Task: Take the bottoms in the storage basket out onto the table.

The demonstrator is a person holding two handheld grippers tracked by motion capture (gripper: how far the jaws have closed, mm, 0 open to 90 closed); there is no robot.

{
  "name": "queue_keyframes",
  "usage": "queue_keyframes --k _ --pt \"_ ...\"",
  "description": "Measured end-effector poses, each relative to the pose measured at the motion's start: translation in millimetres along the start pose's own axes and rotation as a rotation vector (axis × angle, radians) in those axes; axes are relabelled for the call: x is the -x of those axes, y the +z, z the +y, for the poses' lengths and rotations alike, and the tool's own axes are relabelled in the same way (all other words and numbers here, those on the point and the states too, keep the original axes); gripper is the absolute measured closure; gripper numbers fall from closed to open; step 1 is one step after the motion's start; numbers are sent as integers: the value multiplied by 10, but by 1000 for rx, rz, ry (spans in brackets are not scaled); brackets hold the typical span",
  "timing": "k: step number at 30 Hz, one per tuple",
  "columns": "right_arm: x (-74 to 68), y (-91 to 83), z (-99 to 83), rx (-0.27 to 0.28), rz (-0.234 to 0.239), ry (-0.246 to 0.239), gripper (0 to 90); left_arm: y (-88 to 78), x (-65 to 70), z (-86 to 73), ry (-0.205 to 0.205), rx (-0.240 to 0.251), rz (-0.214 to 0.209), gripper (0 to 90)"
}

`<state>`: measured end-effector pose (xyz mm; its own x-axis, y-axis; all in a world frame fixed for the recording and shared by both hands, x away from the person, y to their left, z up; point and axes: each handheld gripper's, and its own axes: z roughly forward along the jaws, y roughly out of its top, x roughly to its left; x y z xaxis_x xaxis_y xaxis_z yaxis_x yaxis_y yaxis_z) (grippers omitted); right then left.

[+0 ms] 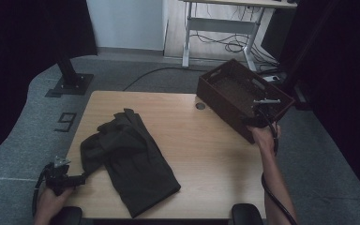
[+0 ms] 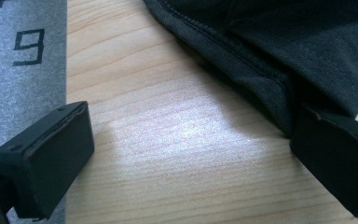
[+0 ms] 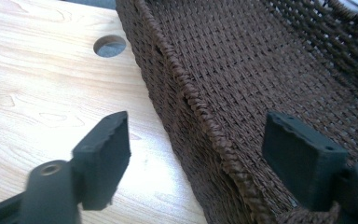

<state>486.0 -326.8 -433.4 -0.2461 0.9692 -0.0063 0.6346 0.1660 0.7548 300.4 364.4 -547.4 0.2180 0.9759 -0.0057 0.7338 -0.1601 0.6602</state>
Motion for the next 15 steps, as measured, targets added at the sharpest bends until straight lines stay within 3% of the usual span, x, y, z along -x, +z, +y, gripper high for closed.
queue_keyframes --k 7,12,15 --pt "-41 -114 -21 14 25 -4 121 1 1 0 0 0 1 0" --pt "-117 -190 -34 19 37 -21 0 0 0 0 0 0 0 0" --pt "-175 -253 -36 28 48 -37 0 1 1 0 0 1 1 0"
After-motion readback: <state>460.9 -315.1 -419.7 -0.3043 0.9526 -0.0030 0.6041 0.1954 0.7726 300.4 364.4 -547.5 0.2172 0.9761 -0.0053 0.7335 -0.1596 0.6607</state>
